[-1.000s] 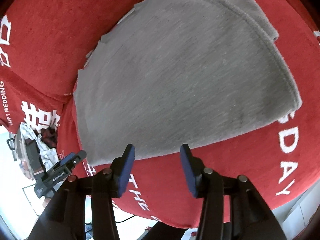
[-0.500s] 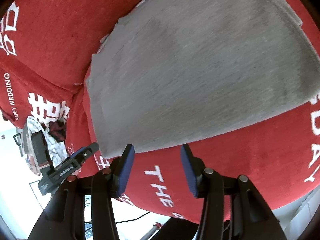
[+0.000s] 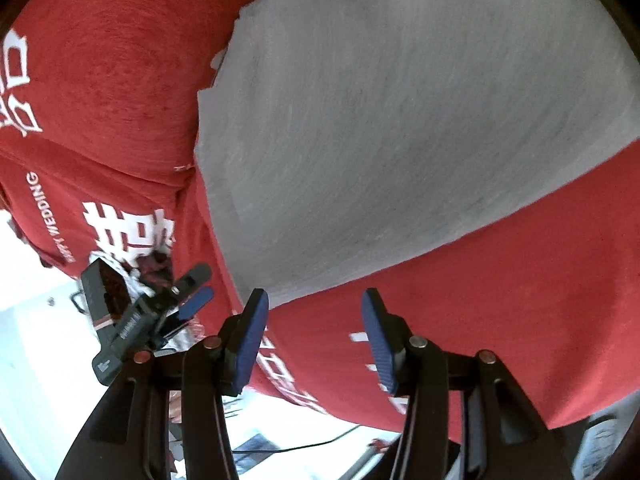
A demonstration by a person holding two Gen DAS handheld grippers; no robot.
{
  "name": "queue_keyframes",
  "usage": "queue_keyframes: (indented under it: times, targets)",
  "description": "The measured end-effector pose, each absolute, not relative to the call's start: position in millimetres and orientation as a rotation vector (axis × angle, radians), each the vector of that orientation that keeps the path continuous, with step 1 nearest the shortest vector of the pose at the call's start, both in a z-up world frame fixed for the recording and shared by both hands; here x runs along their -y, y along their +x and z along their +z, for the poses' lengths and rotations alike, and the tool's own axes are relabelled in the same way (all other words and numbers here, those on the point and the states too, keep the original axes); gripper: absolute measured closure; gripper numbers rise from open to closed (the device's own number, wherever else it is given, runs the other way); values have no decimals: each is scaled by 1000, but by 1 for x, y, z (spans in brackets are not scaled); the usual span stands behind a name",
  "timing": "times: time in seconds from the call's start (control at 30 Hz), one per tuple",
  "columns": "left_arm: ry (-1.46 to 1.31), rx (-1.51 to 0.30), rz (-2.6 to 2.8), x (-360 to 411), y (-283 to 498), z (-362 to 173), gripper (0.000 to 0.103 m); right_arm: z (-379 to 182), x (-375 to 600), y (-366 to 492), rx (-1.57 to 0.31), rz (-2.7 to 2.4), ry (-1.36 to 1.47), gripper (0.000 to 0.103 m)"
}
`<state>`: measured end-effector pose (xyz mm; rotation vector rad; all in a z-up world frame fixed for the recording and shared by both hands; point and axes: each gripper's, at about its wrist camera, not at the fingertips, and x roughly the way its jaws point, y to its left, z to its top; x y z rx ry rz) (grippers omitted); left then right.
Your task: Fold small clothes
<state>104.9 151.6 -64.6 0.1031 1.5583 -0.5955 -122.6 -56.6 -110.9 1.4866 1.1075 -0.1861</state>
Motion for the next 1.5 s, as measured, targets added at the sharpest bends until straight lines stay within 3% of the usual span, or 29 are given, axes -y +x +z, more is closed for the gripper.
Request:
queue_keyframes:
  times: [0.43,0.47,0.53,0.57,0.77,0.93,1.07,1.17,1.27,1.47,1.5]
  targets:
    - [-114,-1644,-700,-150,128,-88,0,-137,35,-87,-927,-223,1644,49]
    - [-137,-1654,-710,-149,128,-89,0,-139,36,-85,-916,-221,1671,52]
    - [-181,-1672,-733,-147,129,-91,0,-142,39,-83,-889,-194,1737,84]
    - [-199,-1677,-745,-146,129,-92,0,-140,40,-82,-860,-169,1760,95]
    - [-393,-1759,-909,-125,140,-105,0,-98,57,-76,-754,-26,1689,95]
    - [-457,-1805,-941,-93,144,-118,0,-90,56,-75,-782,6,1632,95]
    - [-252,-1706,-930,-55,136,-102,1,-104,36,-75,-895,4,1592,95]
    - [-11,-1637,-882,-32,125,-95,22,-111,22,-80,-1044,-9,1509,95]
    - [111,-1589,-873,-19,116,-90,23,-102,19,-92,-1182,-2,1405,92]
    - [199,-1550,-823,-7,107,-86,23,-60,64,-112,-1159,-158,1121,91]
    - [220,-1539,-813,-4,105,-85,27,-59,76,-114,-1154,-226,1070,91]
